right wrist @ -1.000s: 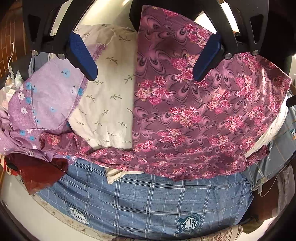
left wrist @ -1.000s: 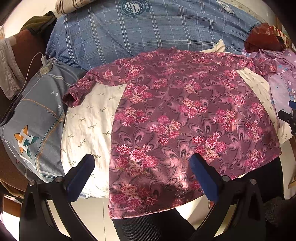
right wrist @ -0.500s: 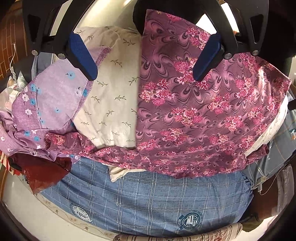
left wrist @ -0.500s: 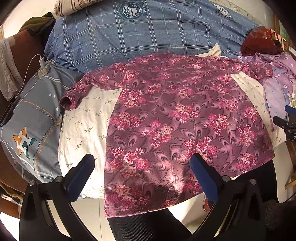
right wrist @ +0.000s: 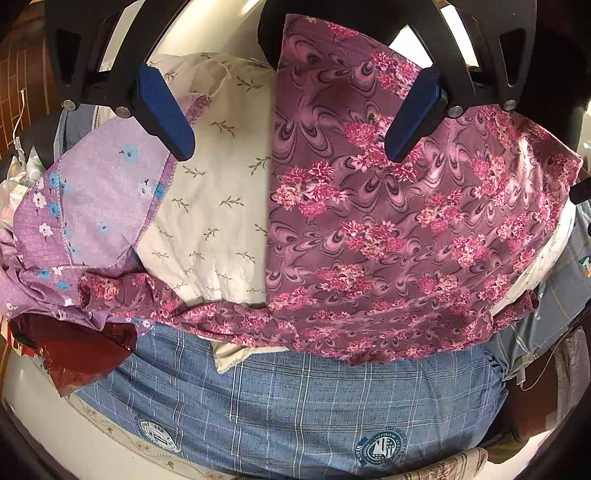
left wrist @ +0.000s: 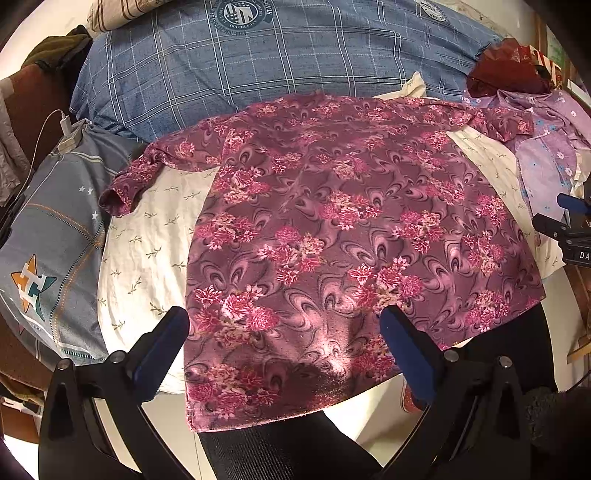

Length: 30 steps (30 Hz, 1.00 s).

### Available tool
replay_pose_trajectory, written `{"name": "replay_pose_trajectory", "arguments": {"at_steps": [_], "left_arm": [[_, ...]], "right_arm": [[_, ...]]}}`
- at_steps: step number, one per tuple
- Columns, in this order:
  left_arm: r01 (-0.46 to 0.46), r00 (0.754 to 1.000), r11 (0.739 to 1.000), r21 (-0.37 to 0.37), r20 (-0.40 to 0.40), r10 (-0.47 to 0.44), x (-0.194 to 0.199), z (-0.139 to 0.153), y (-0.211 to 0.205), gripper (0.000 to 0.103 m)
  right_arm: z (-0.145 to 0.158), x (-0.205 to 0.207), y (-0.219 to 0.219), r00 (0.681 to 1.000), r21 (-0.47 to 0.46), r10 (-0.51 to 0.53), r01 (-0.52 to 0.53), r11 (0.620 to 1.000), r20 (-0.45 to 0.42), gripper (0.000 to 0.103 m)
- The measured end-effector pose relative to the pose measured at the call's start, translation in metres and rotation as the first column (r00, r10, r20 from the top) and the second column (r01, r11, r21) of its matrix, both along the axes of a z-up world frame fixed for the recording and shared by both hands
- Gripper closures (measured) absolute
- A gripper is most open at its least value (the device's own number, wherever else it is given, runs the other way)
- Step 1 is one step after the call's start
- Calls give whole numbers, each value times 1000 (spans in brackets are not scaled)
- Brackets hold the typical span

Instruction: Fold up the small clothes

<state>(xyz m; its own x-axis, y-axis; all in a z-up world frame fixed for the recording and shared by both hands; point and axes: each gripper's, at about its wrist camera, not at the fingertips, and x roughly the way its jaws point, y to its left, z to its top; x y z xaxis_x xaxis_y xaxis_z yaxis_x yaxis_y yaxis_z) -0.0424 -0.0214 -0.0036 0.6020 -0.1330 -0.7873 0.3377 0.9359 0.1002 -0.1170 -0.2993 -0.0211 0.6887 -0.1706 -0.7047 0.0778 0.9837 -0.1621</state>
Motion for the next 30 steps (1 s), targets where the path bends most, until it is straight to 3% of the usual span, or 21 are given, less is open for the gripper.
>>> {"name": "replay_pose_trajectory", "arguments": {"at_steps": [11,30], "left_arm": [[-16,1000,1000,-13,3,16,-8,0,16,0],[10,1000,1000,-20,-21,-10,-1,-5,4,0]], "right_arm": [[5,-9,0,1000,-2,-6,6,1000,23,0],[3,-5,3,1000,-7,2,-2,1000,15,0]]}}
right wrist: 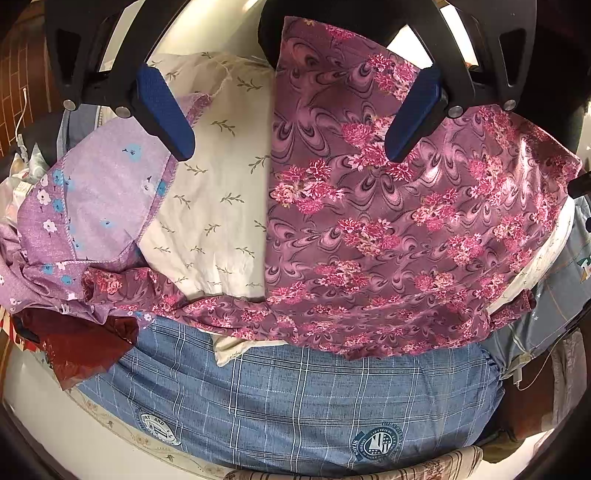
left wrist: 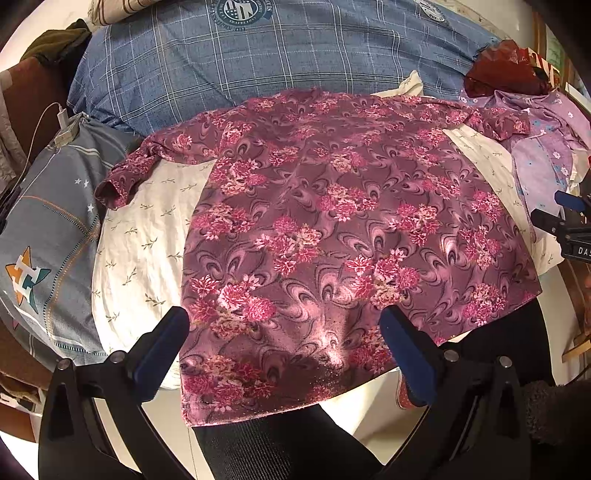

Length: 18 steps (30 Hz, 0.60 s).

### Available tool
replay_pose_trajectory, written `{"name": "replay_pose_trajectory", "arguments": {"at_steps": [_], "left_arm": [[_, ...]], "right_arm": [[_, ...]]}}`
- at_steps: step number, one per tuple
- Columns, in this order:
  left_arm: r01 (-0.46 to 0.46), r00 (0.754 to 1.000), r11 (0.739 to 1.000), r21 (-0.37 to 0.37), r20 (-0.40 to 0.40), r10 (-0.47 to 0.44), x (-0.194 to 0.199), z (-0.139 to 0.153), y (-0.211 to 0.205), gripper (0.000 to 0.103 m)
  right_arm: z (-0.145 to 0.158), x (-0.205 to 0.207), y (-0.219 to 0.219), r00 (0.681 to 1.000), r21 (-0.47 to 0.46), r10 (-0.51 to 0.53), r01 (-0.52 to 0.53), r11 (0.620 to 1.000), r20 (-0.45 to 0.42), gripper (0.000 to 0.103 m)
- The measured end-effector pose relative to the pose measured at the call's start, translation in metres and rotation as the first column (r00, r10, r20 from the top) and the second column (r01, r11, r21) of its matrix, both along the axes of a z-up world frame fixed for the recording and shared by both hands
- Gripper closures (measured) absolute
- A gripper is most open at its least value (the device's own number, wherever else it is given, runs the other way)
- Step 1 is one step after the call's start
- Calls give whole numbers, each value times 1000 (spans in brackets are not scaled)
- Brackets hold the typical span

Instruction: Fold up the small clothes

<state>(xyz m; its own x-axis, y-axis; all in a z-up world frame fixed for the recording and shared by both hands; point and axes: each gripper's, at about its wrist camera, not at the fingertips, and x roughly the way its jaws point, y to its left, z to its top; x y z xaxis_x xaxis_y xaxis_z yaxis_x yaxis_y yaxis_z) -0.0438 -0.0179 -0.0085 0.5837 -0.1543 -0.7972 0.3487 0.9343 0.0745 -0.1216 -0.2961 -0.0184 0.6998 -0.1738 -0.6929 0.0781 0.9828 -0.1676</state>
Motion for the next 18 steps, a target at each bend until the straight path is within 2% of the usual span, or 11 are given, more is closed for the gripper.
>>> {"name": "replay_pose_trajectory", "arguments": {"at_steps": [18], "left_arm": [[27,999,1000,-8,-38,-27,21,-3,-21,0]], "right_arm": [[-10,18,-6,1000,36,-3,4,999,-27,0]]}}
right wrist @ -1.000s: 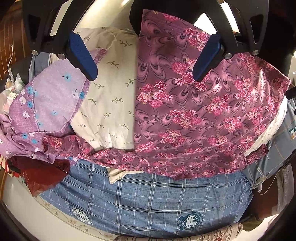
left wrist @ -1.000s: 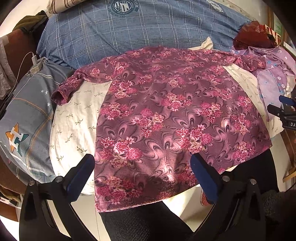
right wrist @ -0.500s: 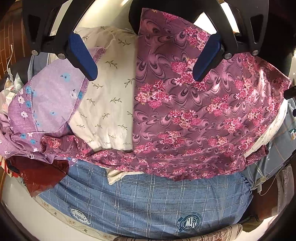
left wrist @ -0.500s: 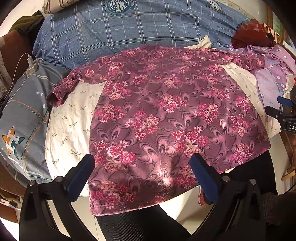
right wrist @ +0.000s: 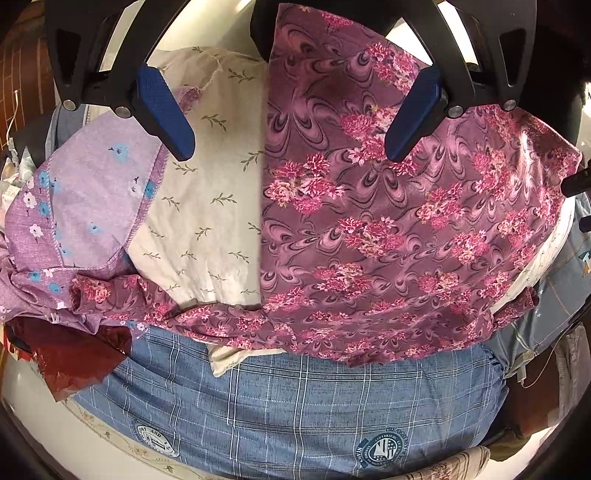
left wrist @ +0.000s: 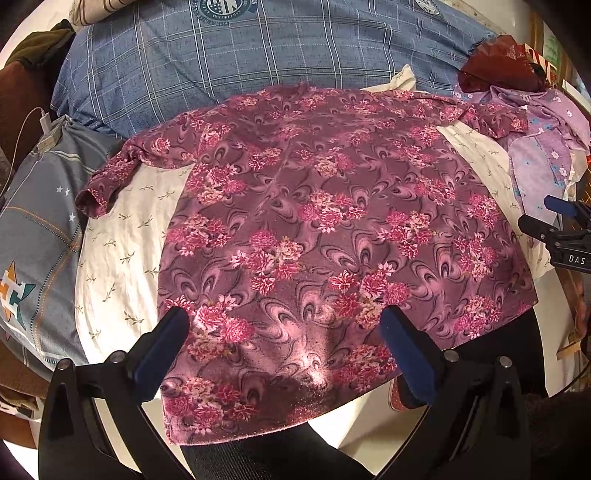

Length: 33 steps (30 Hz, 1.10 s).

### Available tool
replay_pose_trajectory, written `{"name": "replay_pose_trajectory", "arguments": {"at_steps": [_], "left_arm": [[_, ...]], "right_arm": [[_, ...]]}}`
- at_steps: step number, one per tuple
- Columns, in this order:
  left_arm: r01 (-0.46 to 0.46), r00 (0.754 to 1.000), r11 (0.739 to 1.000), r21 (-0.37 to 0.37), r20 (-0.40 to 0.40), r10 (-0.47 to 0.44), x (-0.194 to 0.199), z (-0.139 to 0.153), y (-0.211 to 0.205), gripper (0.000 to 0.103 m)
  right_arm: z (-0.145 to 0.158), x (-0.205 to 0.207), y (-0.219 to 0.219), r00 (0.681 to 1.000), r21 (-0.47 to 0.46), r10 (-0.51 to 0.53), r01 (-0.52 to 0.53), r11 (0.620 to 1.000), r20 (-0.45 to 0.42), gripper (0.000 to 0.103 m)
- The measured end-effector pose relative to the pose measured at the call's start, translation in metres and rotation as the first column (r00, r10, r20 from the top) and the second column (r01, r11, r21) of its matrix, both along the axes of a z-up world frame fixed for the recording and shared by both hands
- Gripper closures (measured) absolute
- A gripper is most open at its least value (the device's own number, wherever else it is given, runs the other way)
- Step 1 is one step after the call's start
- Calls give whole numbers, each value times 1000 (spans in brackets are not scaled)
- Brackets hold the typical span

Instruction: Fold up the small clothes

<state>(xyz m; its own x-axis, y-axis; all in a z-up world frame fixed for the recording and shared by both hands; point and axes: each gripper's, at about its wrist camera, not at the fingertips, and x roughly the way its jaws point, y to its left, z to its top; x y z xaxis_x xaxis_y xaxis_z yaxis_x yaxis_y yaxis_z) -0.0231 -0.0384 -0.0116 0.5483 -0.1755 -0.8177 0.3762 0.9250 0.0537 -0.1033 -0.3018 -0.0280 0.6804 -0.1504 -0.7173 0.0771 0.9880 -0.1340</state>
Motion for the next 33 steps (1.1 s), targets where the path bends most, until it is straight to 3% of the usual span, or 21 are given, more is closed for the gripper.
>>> {"name": "replay_pose_trajectory", "arguments": {"at_steps": [4,8,12,16,20,25,27,28,29,31,33], "left_arm": [[3,999,1000,-3,-33,-3,14,-4,-4,0],[-5,996,998,-56,-89,0,39,-2,-2,0],[-49,995,997,-67,-93,42,83,11,9,0],[-115,988,992,-58,-107,109,152,19,23,0],[-259,954,963,-70,-175,244,232,7,46,0],[-418,878,897,-140,-316,360,296,-25,67,0],[-462,844,877,-134,-370,389,314,-41,69,0],[-478,832,869,-131,-384,400,318,-45,70,0],[-498,820,856,-136,-394,415,324,-47,71,2],[-516,817,840,-166,-392,423,334,-44,76,6],[-535,817,828,-166,-353,457,344,-36,81,6]], "right_arm": [[-4,10,-10,1000,39,-15,15,999,-11,0],[3,17,-32,998,90,-62,60,994,15,0],[34,26,-85,983,114,-170,161,980,70,0],[79,39,-162,940,152,-312,291,944,135,0],[96,80,-234,895,199,-435,410,890,101,0],[73,140,-271,889,275,-458,440,855,3,2],[59,160,-279,893,295,-449,439,849,-38,23],[54,169,-281,901,310,-432,424,851,-49,69],[50,177,-283,917,328,-394,393,859,-67,102],[59,181,-288,925,327,-375,372,869,-55,100],[87,170,-298,908,274,-416,386,881,58,100]]}}
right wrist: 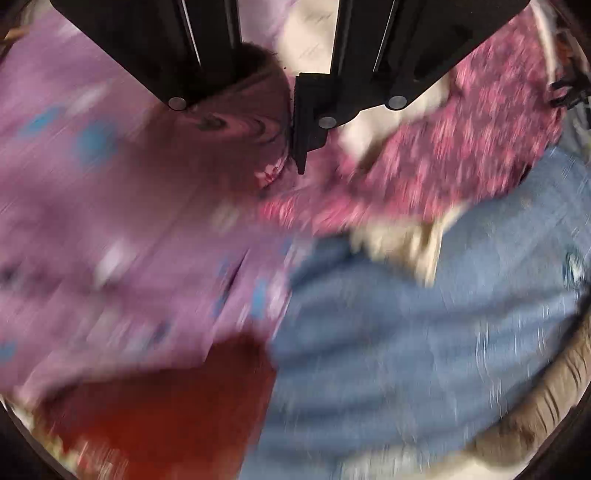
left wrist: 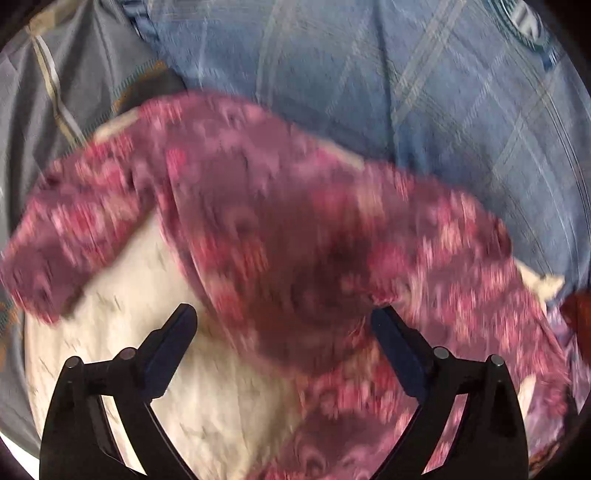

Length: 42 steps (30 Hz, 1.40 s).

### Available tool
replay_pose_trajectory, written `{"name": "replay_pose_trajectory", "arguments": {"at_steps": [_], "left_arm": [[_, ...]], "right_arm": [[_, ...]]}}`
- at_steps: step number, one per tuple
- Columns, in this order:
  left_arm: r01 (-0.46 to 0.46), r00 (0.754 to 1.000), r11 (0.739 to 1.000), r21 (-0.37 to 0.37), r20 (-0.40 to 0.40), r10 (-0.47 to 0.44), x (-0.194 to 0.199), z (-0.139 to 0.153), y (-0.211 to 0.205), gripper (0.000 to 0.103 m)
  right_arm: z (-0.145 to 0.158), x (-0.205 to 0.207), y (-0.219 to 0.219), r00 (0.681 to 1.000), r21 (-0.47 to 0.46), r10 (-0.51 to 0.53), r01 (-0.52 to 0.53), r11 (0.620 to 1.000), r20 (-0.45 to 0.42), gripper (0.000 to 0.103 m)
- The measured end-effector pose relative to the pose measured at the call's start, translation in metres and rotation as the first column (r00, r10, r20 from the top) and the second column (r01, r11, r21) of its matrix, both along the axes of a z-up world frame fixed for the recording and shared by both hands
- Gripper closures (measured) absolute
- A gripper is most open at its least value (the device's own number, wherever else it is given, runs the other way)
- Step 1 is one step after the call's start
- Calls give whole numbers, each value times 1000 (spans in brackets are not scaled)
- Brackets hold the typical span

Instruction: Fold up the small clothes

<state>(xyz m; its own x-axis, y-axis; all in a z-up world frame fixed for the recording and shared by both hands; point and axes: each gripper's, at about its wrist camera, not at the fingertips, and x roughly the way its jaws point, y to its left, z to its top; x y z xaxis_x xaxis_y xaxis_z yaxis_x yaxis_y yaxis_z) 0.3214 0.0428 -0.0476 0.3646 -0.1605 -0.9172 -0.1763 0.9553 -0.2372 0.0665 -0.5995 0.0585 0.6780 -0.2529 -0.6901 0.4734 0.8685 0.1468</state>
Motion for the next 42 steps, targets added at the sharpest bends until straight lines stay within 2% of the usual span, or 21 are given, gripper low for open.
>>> {"name": "replay_pose_trajectory", "arguments": {"at_steps": [2,4,7,9,13,14,15,16,17,18,22,25,26,28,30,33,36,37,38,40,42], "left_arm": [[-33,999,998,51,20,32,10,3,7,6],[-71,997,996,60,14,70,20,1,20,6],[-111,994,992,-56,-20,110,26,-6,42,7],[-125,992,984,-127,-20,123,27,-9,53,6],[-145,989,983,-109,-53,140,39,-22,57,7],[-161,986,981,-104,-51,157,41,-25,55,15],[-170,985,982,-84,-29,168,41,-24,54,37],[-173,985,982,-75,-14,173,43,-26,57,48],[-186,983,980,-71,-1,186,42,-23,60,68],[-202,979,977,-67,1,202,41,-20,63,75],[-229,973,968,-100,-7,230,29,-9,91,75],[-210,977,968,-137,-10,211,23,-3,113,66],[-199,980,971,-135,-8,199,18,1,115,59],[-169,985,976,-138,6,172,6,9,117,55],[-130,991,979,-155,14,134,-11,15,108,54],[-81,996,979,-186,33,89,-26,22,100,54],[-52,996,980,-192,62,65,-44,35,103,54],[-50,996,980,-192,68,64,-50,40,105,53],[-44,995,979,-197,76,60,-55,43,107,52],[-39,995,981,-192,81,55,-61,47,110,50],[-27,995,982,-188,88,44,-65,49,113,47]], "right_arm": [[23,-15,-26,995,-71,-88,92,993,56,99],[21,-17,-47,990,-65,-137,139,988,34,99],[4,-14,-61,986,-46,-165,164,985,-13,99],[-2,-10,-62,986,-37,-169,168,985,-12,99],[-6,-6,-64,982,-46,-191,190,981,-14,98],[-6,-5,-65,980,-43,-197,196,980,-15,98],[-6,0,-64,980,-43,-199,198,979,-18,98],[-6,1,-64,979,-51,-201,200,979,-24,99],[-5,2,-64,979,-59,-202,200,978,-31,99],[-3,3,-61,979,-70,-202,199,977,-37,99],[26,6,-33,991,-84,-133,133,988,-1,99],[56,19,14,999,-93,-6,10,996,46,99],[62,25,34,997,-95,43,-38,995,60,99],[75,41,86,982,-89,168,-160,983,90,99],[82,59,143,947,-63,297,-292,954,123,99],[85,93,235,866,-5,469,-476,880,174,99],[70,134,334,776,79,589,-617,783,224,94],[61,144,357,764,104,603,-635,765,228,93],[48,154,380,761,141,610,-644,752,219,78],[9,180,430,751,235,643,-658,715,148,57],[-23,191,464,747,251,664,-649,718,31,57]]}}
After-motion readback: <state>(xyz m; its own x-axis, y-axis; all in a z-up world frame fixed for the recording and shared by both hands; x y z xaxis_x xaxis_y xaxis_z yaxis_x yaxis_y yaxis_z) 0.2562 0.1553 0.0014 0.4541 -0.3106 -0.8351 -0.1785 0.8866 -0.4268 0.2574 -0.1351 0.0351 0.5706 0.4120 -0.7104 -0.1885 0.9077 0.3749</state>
